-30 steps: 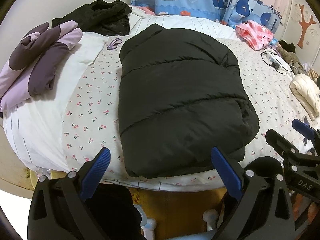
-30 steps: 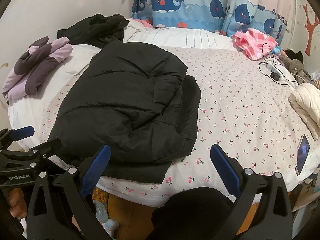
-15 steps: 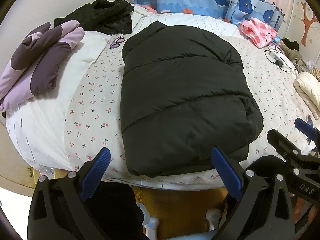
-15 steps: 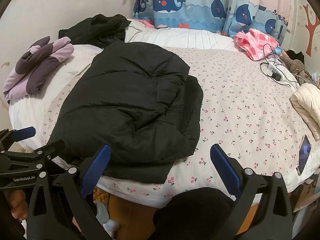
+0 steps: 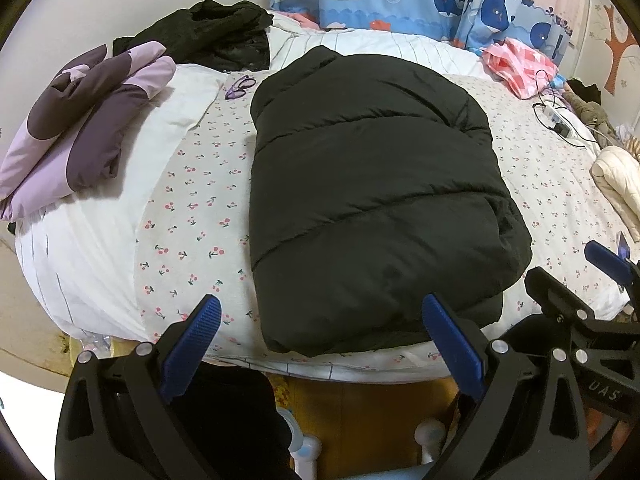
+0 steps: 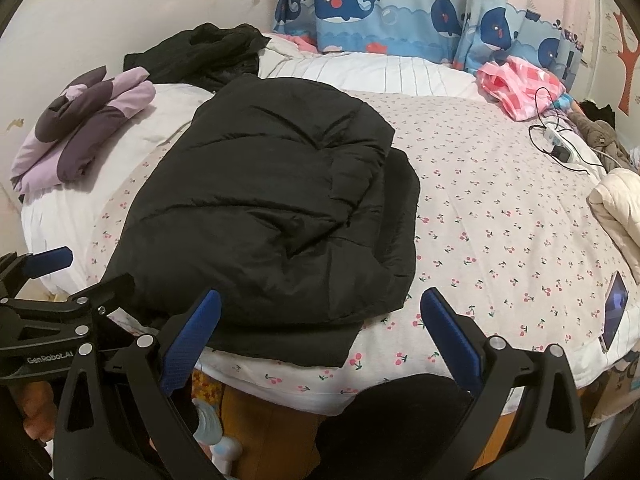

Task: Fold large clothes

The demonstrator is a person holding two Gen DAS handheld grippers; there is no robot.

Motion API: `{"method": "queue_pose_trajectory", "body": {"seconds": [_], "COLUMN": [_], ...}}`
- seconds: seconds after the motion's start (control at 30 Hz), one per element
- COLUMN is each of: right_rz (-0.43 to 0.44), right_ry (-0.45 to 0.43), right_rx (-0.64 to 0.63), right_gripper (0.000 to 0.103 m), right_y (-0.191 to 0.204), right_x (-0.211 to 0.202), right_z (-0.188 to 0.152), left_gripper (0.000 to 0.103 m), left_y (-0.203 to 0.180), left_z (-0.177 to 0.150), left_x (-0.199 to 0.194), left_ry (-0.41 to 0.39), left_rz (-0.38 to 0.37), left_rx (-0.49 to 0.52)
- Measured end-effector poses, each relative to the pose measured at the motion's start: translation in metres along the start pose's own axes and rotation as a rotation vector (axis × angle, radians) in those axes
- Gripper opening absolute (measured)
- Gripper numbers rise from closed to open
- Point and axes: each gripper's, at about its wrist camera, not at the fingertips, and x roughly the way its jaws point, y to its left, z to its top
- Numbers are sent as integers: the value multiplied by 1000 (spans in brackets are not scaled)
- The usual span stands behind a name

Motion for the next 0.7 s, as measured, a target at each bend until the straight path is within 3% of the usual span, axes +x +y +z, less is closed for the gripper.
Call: {"method": "queue_pose_trajectory", "body": {"seconds": [0.7], "right_rz": [10], "right_ry": [-14], "right_rx": [10], "right_gripper": [96], "right_y": [-5], "right_x": [-1], "right_z": [3], "left_gripper": [96], "left_y": [-8], "left_z": [-1], "left_x": [3], "left_ry": [-2], "left_rz": [10], "left_rx": [11]}}
